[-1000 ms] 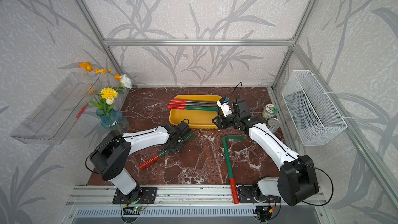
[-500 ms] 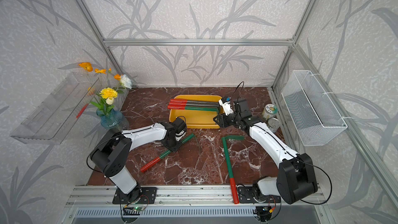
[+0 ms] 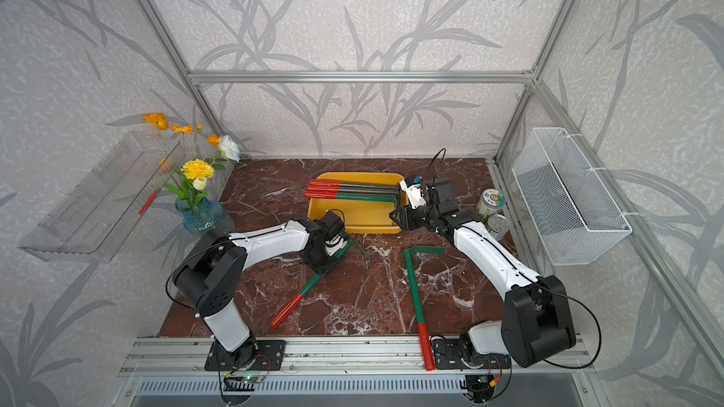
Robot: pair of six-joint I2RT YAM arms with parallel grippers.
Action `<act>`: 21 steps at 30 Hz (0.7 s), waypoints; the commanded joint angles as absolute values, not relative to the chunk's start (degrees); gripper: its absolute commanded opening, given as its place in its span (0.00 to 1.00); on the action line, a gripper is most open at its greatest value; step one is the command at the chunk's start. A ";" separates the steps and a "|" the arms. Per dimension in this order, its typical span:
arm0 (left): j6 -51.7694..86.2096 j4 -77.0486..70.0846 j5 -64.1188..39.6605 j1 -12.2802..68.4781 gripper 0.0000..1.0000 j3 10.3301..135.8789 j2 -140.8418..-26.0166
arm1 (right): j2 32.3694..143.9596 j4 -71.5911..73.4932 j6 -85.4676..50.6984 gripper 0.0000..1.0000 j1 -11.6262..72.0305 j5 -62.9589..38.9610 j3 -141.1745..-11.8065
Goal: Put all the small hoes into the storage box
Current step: Pick up the hoe from the center of the board.
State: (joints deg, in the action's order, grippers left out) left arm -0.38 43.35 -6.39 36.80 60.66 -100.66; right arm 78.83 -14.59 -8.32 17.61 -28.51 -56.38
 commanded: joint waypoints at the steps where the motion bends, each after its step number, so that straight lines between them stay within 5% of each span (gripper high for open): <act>1: -0.09 43.68 -7.36 37.48 0.09 60.74 -100.48 | 78.83 -14.34 -8.30 0.44 17.49 -28.67 -56.63; 6: 0.68 43.67 -6.44 38.14 0.16 61.16 -99.30 | 78.55 -14.71 -8.65 0.44 17.53 -28.83 -56.78; 11: 4.37 46.82 -5.06 38.48 0.39 61.89 -97.90 | 78.15 -15.66 -8.05 0.44 17.58 -28.09 -57.12; 21: 10.69 48.04 -6.95 39.45 0.44 57.51 -94.77 | 78.40 -15.29 -8.03 0.44 17.58 -27.87 -57.13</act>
State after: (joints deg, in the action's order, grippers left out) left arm 7.62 47.09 -5.96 39.07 59.44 -94.89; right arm 78.81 -14.94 -8.32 17.61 -28.32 -56.38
